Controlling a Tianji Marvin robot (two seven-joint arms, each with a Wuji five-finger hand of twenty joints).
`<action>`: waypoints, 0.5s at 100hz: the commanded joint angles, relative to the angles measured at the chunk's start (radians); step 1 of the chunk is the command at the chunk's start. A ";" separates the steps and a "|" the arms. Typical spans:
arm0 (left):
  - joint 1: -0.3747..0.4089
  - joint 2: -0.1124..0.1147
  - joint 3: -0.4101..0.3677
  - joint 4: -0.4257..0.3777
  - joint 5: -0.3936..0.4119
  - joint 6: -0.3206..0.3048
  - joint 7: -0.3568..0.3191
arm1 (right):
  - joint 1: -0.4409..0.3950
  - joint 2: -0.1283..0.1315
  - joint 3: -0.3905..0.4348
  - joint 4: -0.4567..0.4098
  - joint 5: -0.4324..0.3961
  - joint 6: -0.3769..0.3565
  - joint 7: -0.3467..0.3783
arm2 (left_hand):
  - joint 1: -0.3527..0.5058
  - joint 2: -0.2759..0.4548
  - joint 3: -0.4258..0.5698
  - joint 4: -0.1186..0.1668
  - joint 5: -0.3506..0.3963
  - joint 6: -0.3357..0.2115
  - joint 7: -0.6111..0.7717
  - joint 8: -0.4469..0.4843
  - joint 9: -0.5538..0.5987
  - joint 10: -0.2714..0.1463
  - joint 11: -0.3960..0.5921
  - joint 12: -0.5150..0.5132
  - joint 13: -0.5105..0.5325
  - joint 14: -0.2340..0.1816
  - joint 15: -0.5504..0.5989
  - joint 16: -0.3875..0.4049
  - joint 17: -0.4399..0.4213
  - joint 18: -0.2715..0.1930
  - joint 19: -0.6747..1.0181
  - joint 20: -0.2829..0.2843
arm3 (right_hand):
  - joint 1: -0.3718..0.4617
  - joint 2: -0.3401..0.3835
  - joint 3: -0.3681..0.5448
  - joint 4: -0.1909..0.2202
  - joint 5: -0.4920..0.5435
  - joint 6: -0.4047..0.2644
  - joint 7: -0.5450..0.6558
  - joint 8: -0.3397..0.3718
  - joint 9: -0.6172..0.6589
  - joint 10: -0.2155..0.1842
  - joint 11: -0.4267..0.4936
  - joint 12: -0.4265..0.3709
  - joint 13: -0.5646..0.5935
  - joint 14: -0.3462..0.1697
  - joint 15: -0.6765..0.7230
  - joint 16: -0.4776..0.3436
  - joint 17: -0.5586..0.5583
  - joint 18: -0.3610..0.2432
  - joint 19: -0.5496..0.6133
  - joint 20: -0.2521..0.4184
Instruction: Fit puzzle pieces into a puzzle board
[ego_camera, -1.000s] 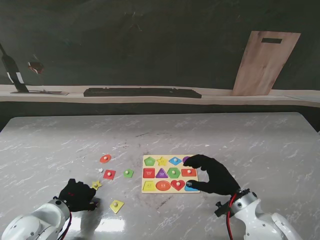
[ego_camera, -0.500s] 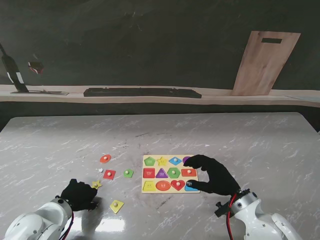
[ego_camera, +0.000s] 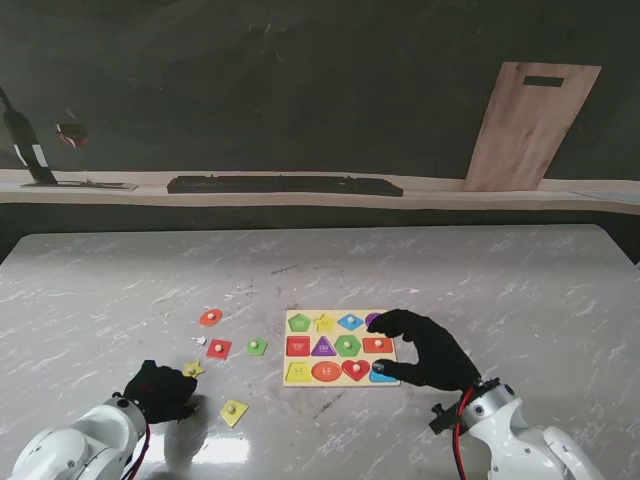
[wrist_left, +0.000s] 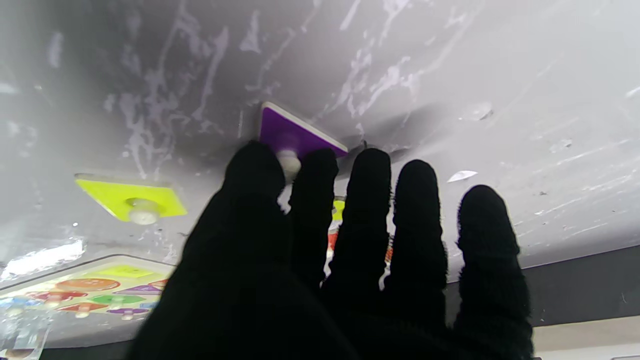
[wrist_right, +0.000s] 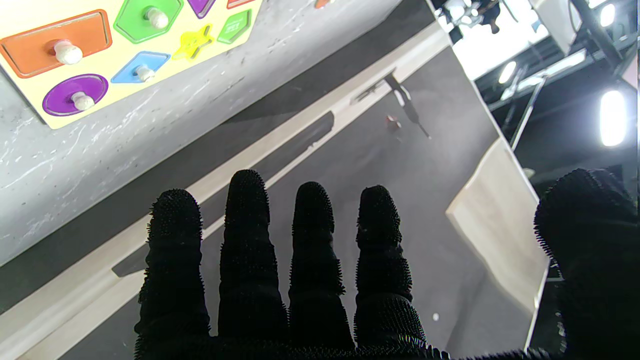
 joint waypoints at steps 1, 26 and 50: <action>0.006 0.003 0.009 0.009 -0.001 -0.002 -0.002 | -0.006 -0.004 -0.003 -0.003 -0.003 0.002 -0.002 | 0.007 -0.038 0.135 -0.011 -0.007 -0.072 0.020 -0.053 0.037 -0.008 0.034 0.038 0.036 0.008 0.039 0.014 0.016 -0.045 0.042 0.033 | 0.005 0.009 -0.013 0.023 0.021 0.001 0.011 0.013 0.021 0.009 0.016 0.008 0.016 0.006 0.008 0.013 0.001 -0.006 0.022 0.005; 0.006 0.003 0.012 0.023 -0.012 -0.031 0.040 | -0.005 -0.004 -0.004 -0.002 -0.003 0.003 -0.002 | -0.128 -0.129 0.435 0.006 0.034 -0.083 0.082 -0.036 0.105 -0.008 0.066 0.124 0.092 0.008 0.105 0.037 0.075 -0.025 0.080 0.050 | 0.007 0.010 -0.015 0.023 0.021 0.002 0.011 0.013 0.020 0.009 0.016 0.008 0.014 0.007 0.009 0.013 0.001 -0.006 0.023 0.005; 0.004 0.003 0.013 0.031 -0.022 -0.041 0.053 | -0.005 -0.004 -0.003 0.001 -0.006 -0.004 -0.006 | -0.189 -0.163 0.558 0.030 0.051 -0.087 0.110 -0.030 0.132 -0.011 0.075 0.140 0.111 0.007 0.127 0.042 0.098 -0.019 0.095 0.057 | 0.007 0.012 -0.015 0.023 0.023 0.001 0.011 0.014 0.021 0.010 0.017 0.009 0.016 0.006 0.010 0.013 0.003 -0.006 0.024 0.005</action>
